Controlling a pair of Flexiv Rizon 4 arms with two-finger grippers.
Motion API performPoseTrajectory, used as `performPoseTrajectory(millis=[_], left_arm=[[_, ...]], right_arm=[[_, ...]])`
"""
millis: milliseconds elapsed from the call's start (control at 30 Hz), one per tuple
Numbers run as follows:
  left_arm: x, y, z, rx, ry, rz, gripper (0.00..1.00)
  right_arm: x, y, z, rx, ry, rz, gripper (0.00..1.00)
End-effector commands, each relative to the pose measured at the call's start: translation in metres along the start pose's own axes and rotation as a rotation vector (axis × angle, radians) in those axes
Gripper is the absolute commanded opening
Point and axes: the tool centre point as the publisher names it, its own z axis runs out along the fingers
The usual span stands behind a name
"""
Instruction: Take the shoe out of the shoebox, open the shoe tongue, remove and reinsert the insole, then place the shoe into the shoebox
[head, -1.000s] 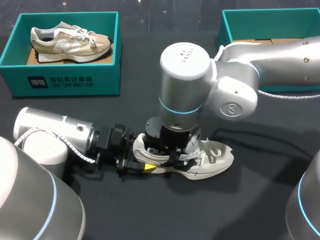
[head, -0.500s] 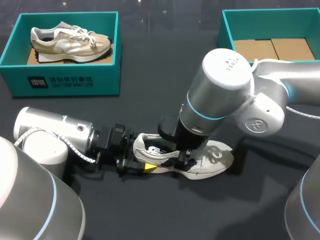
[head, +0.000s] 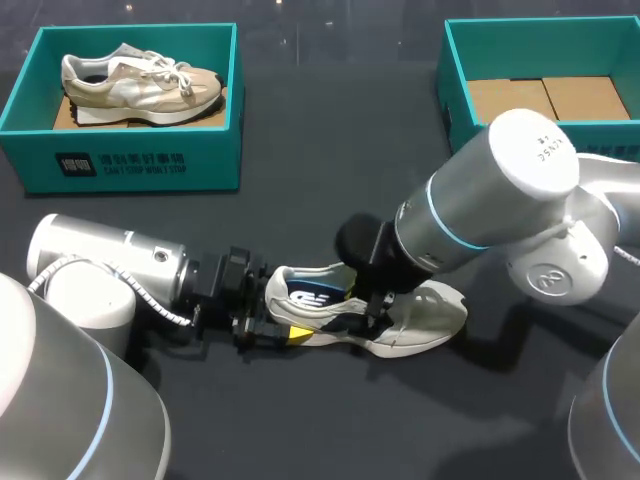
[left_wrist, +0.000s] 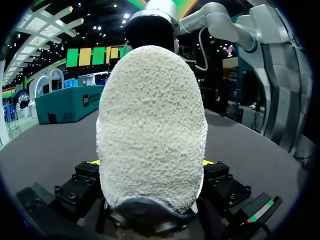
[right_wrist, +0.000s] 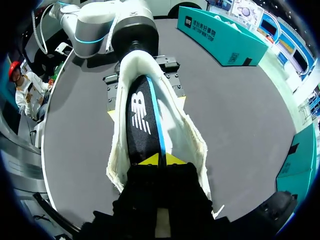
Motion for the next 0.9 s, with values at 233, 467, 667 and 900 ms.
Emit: performPoseTrajectory(millis=[233, 467, 667, 900], left_arm=[[-0.001, 0.001, 0.002, -0.002, -0.001, 0.000, 0.00], [-0.001, 0.001, 0.002, -0.002, -0.001, 0.000, 0.00], [-0.001, 0.001, 0.002, -0.002, -0.001, 0.000, 0.00], [-0.001, 0.001, 0.002, -0.002, -0.001, 0.000, 0.00]], right_arm=[[-0.002, 0.000, -0.004, -0.130, 0.003, 0.022, 0.00], [-0.009, -0.003, -0.012, -0.155, -0.008, 0.032, 0.00], [-0.015, -0.008, -0.016, -0.185, -0.002, 0.030, 0.00], [-0.018, -0.011, -0.020, -0.256, 0.035, 0.000, 0.00]])
